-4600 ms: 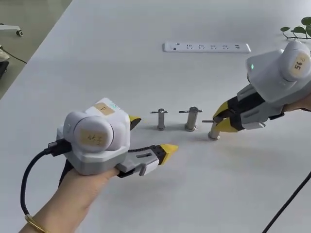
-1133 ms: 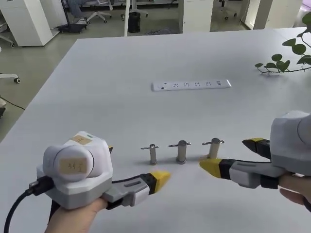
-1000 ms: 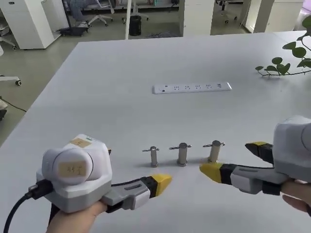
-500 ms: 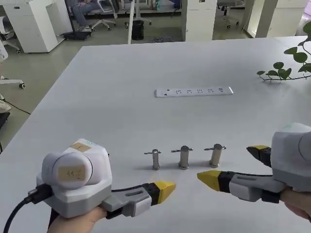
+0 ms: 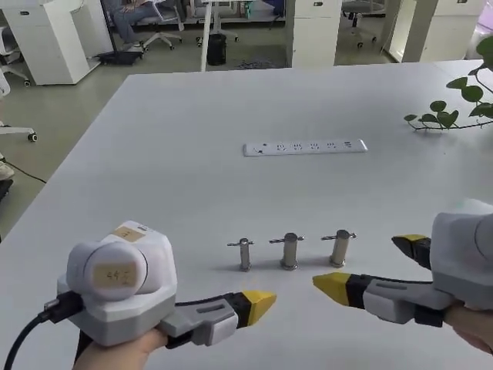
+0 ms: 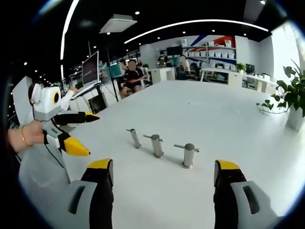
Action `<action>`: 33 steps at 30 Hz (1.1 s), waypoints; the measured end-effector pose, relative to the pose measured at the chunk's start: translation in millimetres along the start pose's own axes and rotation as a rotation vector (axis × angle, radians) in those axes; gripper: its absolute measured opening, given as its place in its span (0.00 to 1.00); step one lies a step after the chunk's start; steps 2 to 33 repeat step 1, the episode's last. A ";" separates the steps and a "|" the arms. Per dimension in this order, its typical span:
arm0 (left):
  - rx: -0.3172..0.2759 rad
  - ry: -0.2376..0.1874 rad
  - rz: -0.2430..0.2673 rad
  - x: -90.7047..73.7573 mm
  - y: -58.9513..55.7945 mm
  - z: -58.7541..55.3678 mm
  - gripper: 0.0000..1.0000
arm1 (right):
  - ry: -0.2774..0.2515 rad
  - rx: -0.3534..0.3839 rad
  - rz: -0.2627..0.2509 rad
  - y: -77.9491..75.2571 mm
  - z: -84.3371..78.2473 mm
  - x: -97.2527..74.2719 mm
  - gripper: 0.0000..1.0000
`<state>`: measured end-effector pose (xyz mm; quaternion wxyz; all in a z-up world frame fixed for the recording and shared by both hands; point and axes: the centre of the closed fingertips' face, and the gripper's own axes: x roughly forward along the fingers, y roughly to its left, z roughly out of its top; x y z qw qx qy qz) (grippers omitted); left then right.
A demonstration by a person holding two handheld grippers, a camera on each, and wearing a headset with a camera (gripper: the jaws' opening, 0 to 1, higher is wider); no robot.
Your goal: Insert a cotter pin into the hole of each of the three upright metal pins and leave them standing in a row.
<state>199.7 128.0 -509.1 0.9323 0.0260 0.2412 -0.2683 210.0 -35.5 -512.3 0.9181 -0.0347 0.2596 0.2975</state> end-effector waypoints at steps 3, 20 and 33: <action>0.000 0.000 0.000 0.0 0.1 0.1 0.99 | 0.001 -0.001 -0.002 -0.1 -0.4 -0.1 0.85; 0.000 0.000 0.000 0.0 0.1 0.1 0.99 | 0.001 -0.001 -0.002 -0.1 -0.4 -0.1 0.85; 0.000 0.000 0.000 0.0 0.1 0.1 0.99 | 0.001 -0.001 -0.002 -0.1 -0.4 -0.1 0.85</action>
